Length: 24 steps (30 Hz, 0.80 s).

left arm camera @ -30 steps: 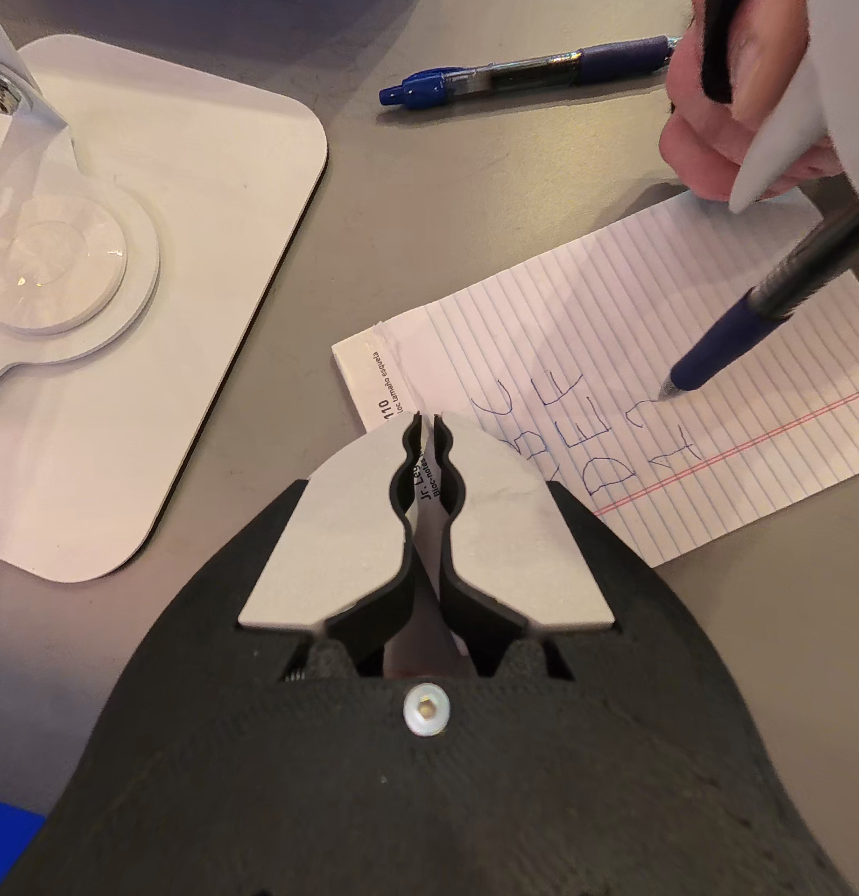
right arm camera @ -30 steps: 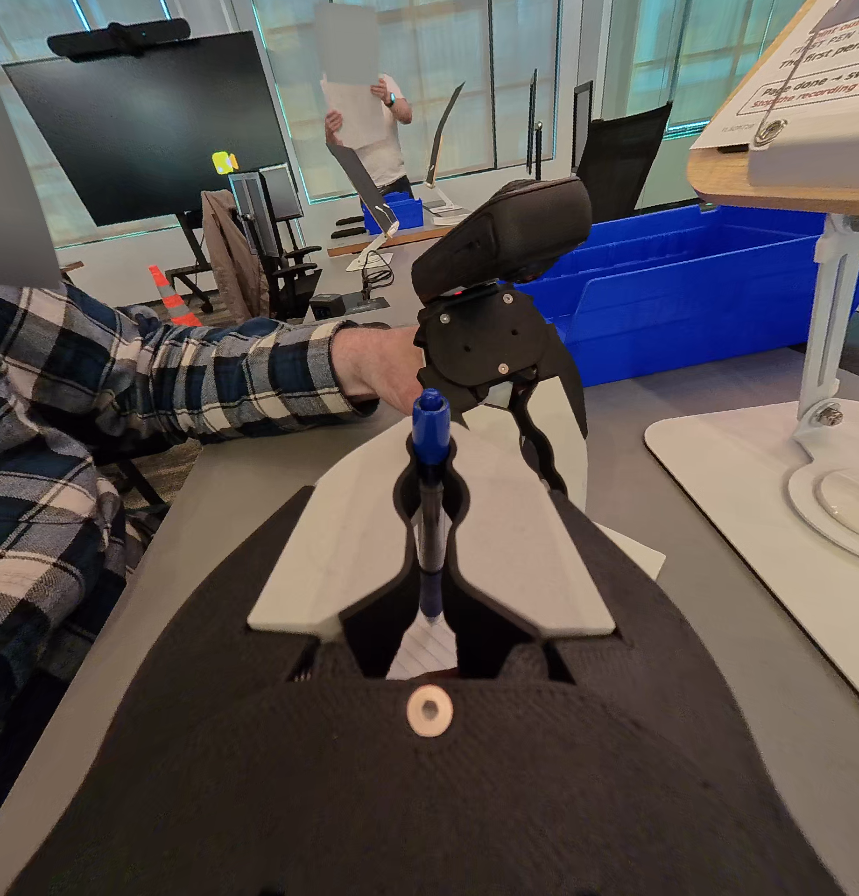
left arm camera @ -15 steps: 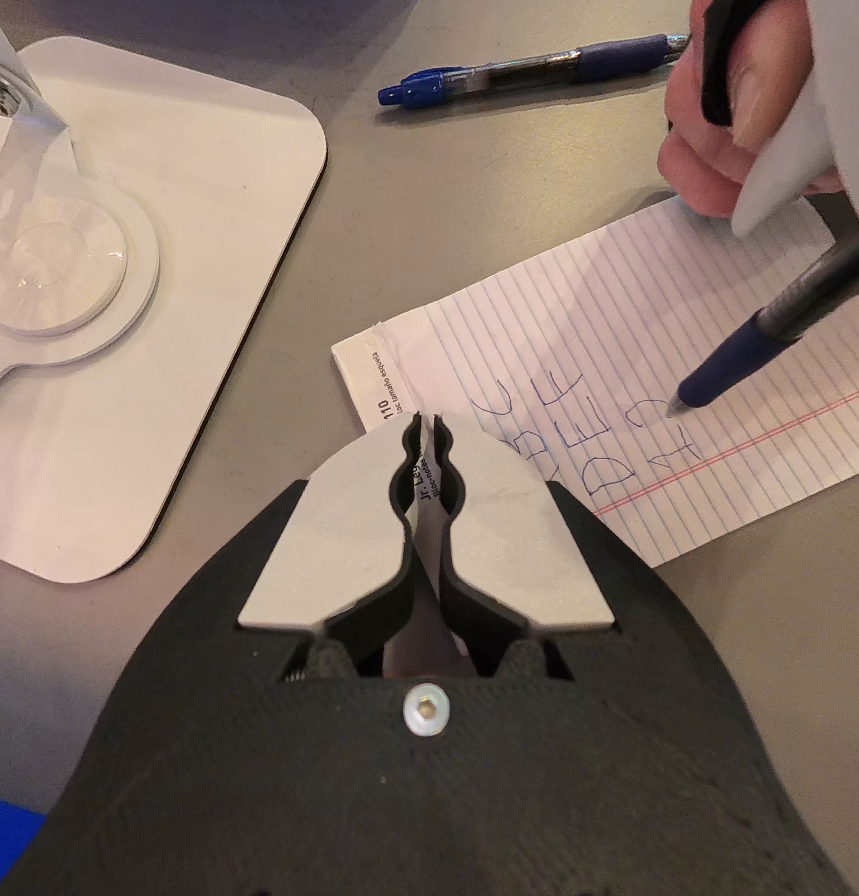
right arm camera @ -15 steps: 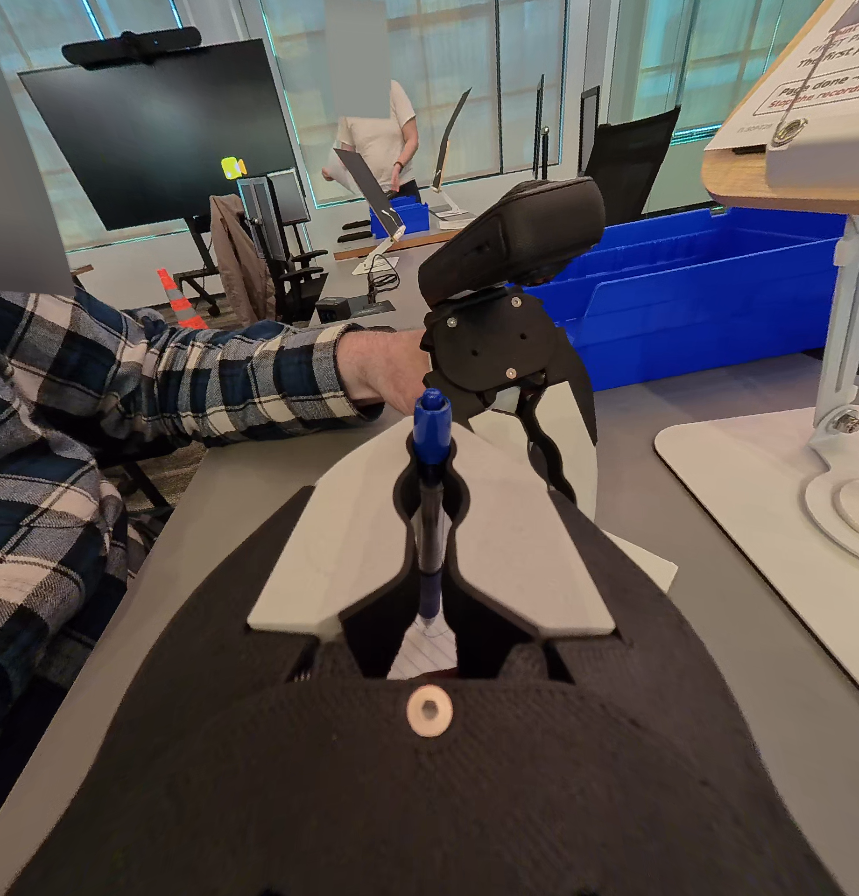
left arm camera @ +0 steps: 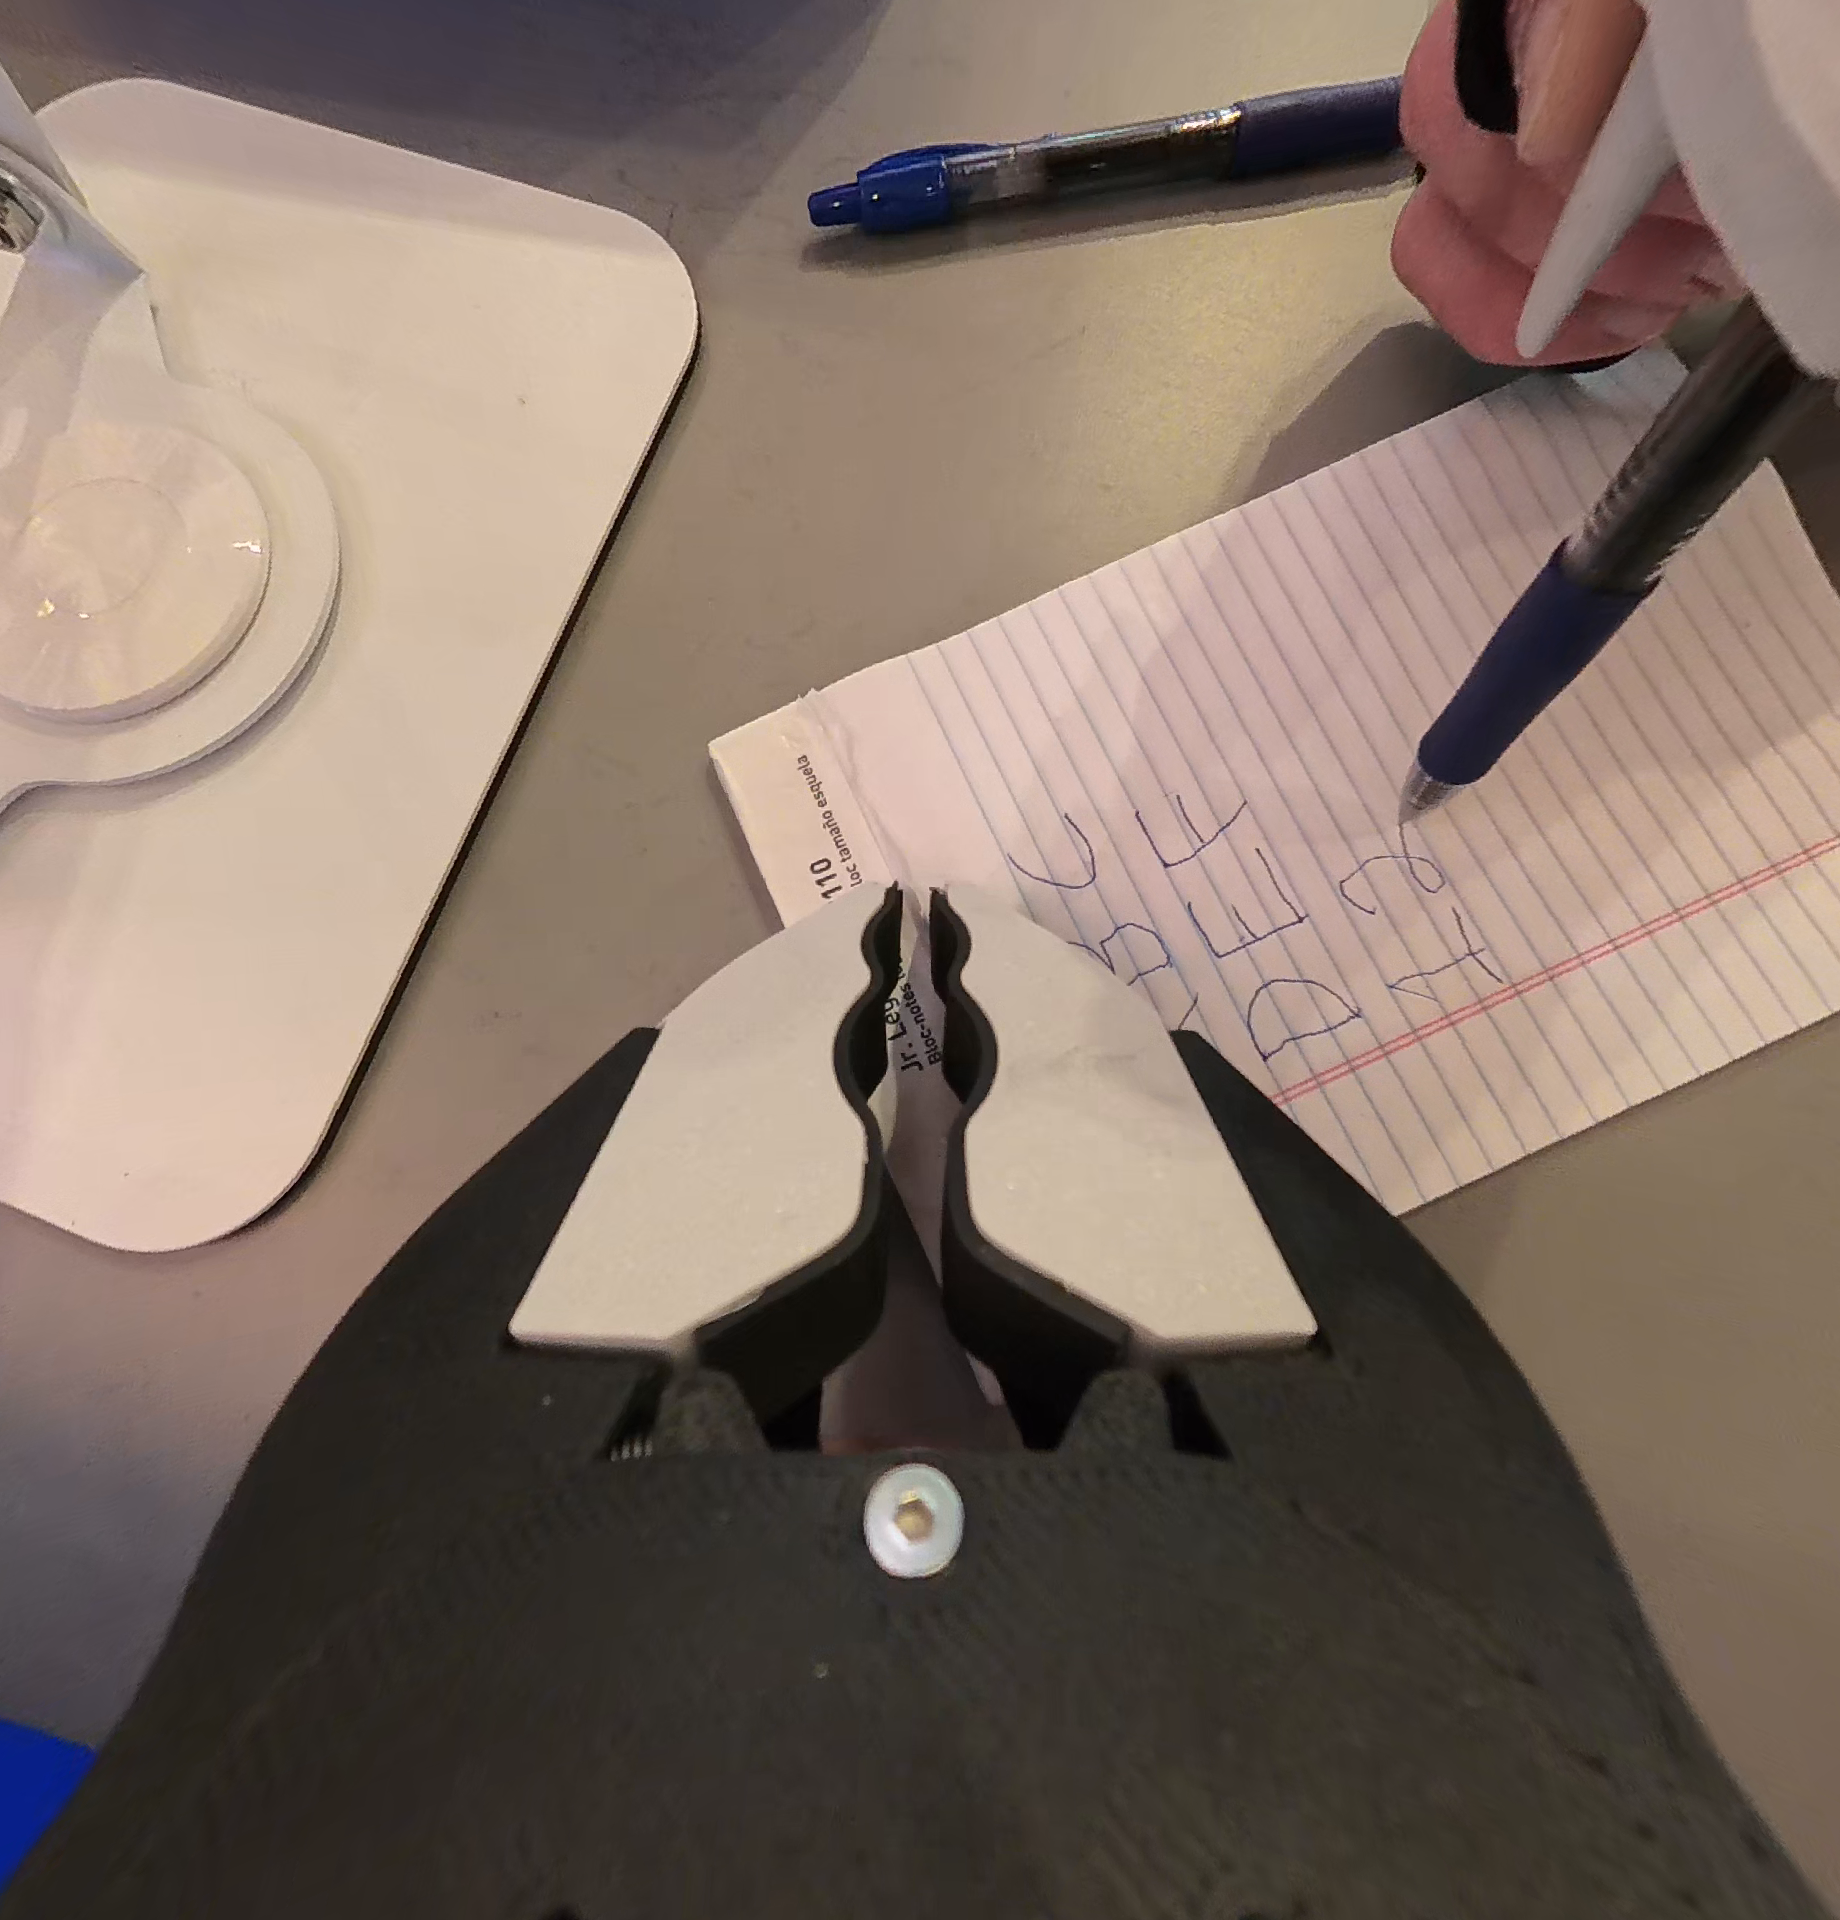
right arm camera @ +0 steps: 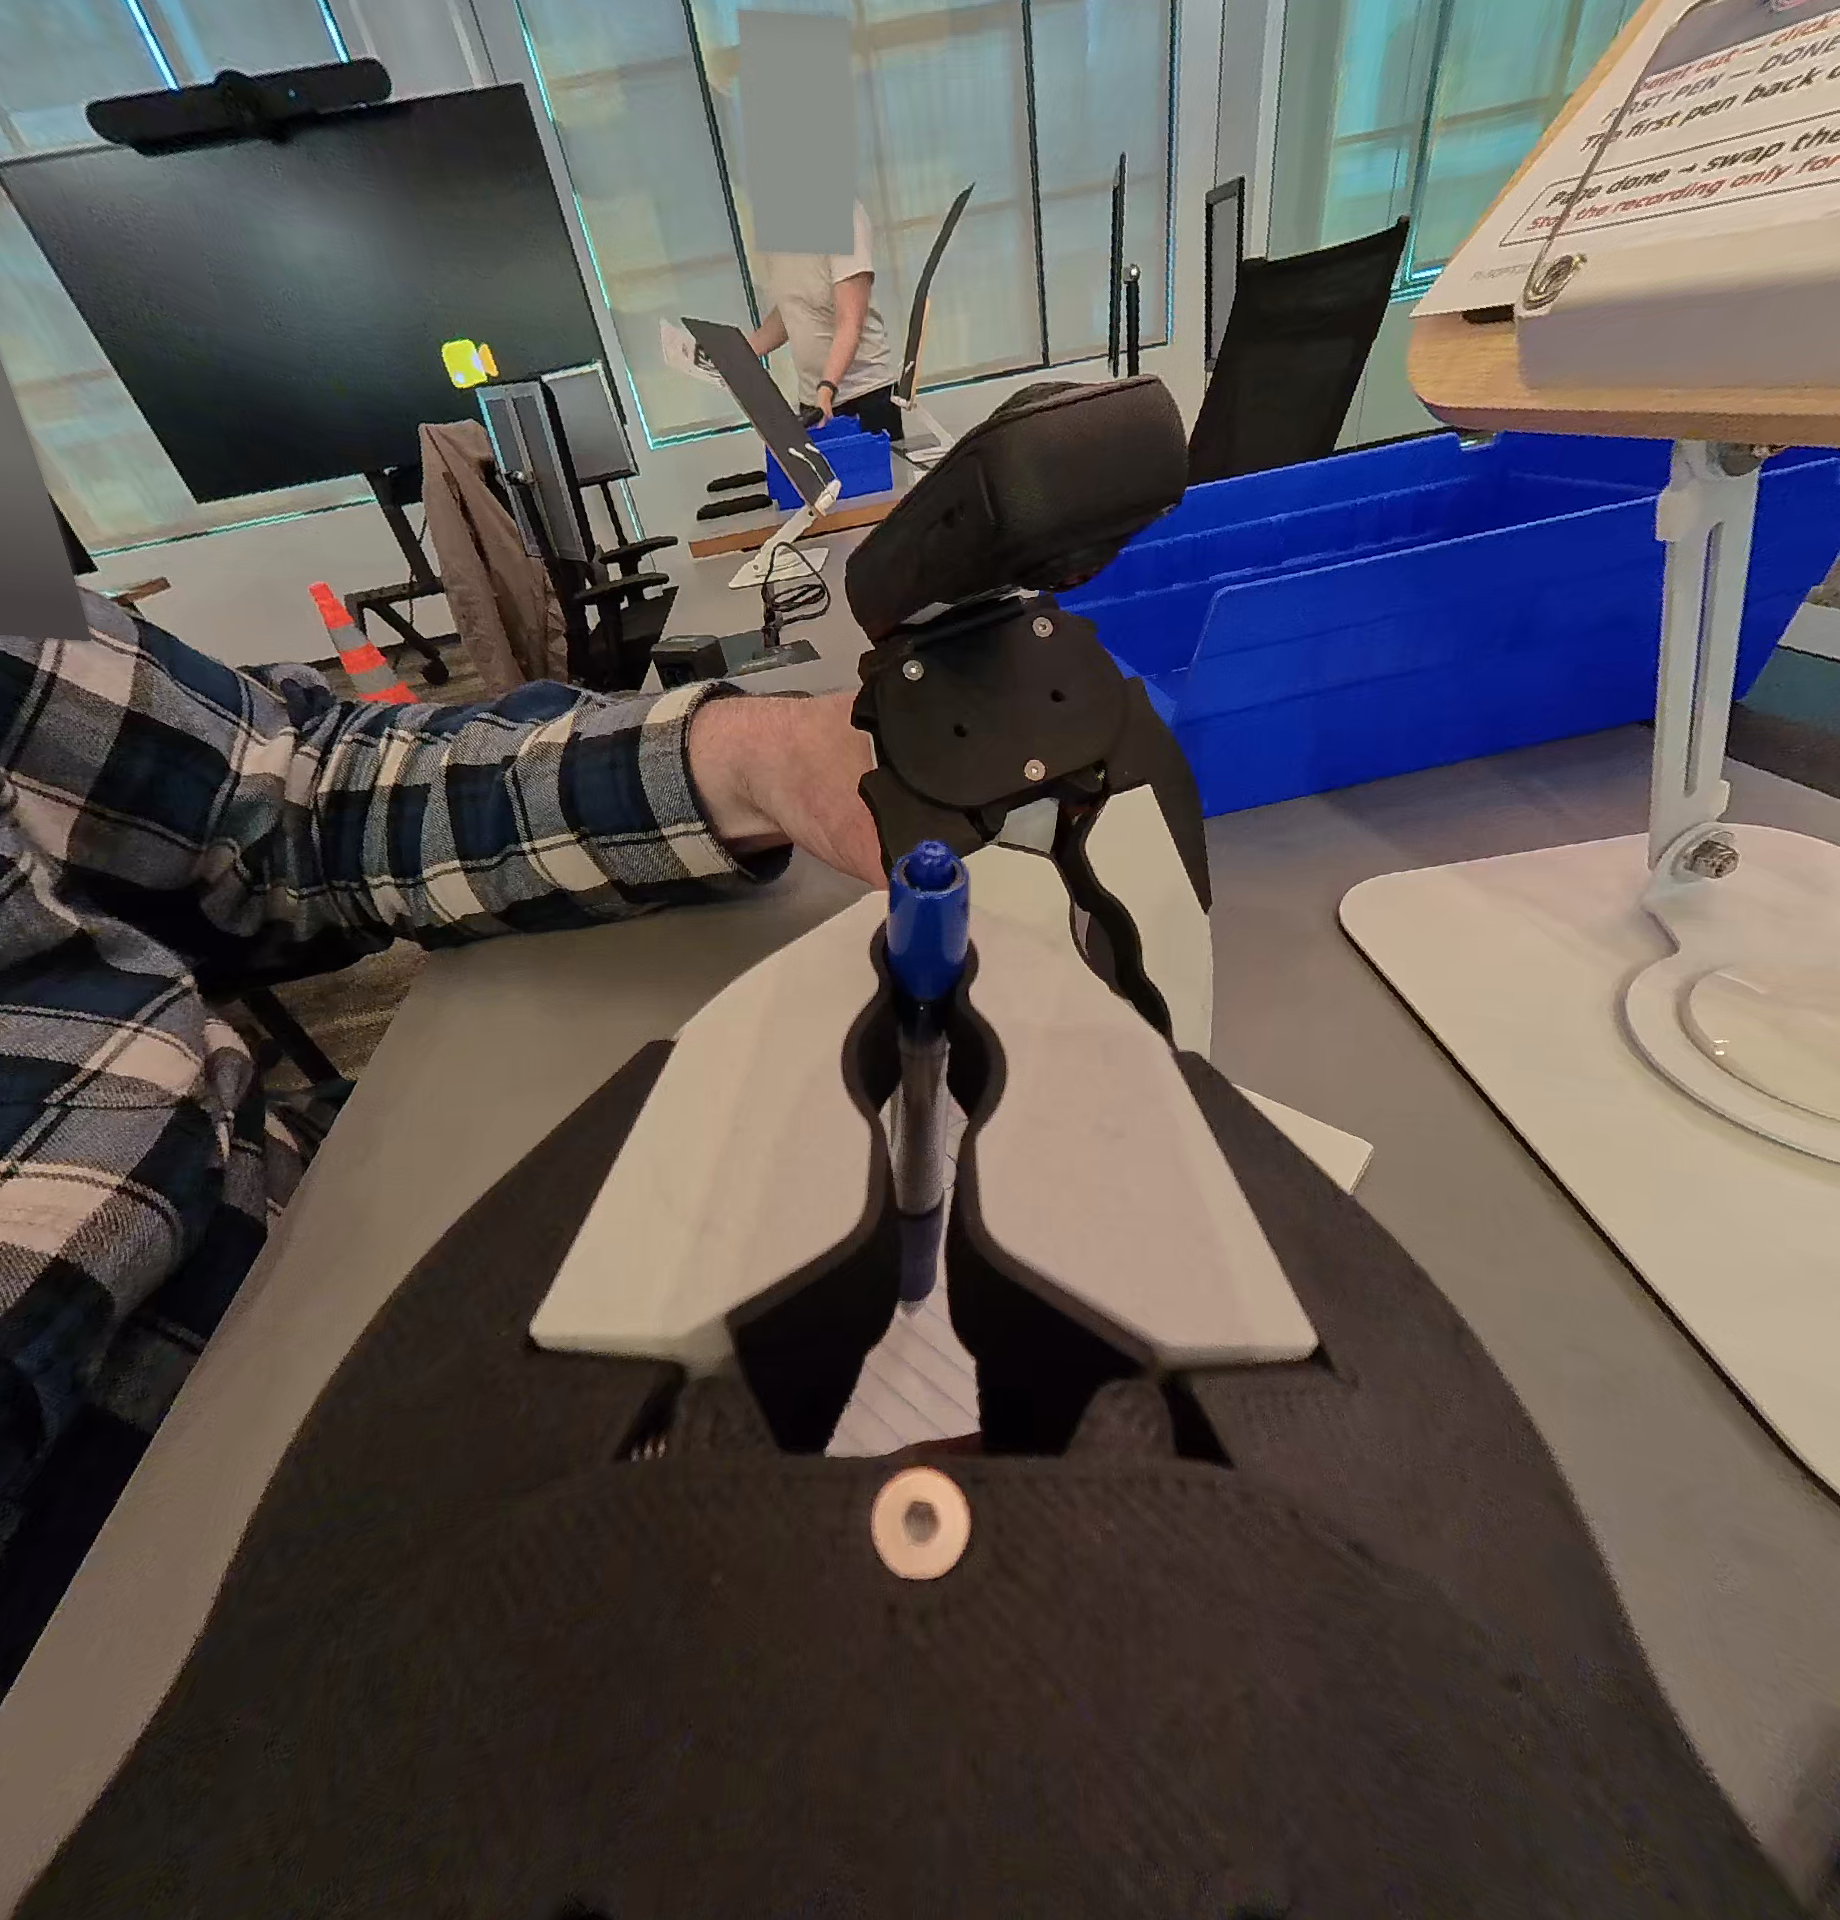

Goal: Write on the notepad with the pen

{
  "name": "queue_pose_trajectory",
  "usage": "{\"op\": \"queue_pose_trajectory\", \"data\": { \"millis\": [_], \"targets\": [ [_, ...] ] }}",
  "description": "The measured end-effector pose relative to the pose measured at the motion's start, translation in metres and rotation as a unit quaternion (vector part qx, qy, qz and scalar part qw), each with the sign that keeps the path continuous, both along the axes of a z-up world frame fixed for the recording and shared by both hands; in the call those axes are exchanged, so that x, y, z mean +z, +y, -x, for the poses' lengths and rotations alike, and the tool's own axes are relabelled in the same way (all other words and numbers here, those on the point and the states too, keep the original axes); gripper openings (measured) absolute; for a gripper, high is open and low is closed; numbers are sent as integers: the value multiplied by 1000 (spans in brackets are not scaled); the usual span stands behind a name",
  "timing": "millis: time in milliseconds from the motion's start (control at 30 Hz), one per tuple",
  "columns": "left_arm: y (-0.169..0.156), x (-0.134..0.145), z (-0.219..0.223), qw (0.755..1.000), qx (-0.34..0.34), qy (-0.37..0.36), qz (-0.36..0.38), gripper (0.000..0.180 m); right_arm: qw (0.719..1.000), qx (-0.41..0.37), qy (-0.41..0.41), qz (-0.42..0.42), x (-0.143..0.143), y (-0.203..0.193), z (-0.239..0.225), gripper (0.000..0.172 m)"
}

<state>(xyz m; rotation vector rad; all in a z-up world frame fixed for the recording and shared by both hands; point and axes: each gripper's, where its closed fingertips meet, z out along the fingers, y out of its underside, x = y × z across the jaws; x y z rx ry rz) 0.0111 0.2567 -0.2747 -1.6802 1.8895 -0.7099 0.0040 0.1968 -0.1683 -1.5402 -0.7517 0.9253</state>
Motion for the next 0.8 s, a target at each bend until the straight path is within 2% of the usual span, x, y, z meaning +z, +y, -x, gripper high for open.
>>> {"op": "queue_pose_trajectory", "data": {
  "millis": [133,333,667,733,800],
  "targets": [
    [0,0,0,1000,-1,-1,4,6,1000,-8,28,-6,8,3,-5,5],
    [-7,1,-2,999,-9,-8,35,11,1000,-12,26,-8,10,8,-8,5],
    [-2,-1,-7,1000,-5,-2,-1,6,999,-17,26,-13,11,10,-7,5],
    [-2,0,-10,1000,-4,-10,3,10,999,-15,24,-17,12,8,-6,4],
    [1,1,-10,1000,4,-15,2,27,999,-15,26,-22,17,7,-6,5]
  ]
}}
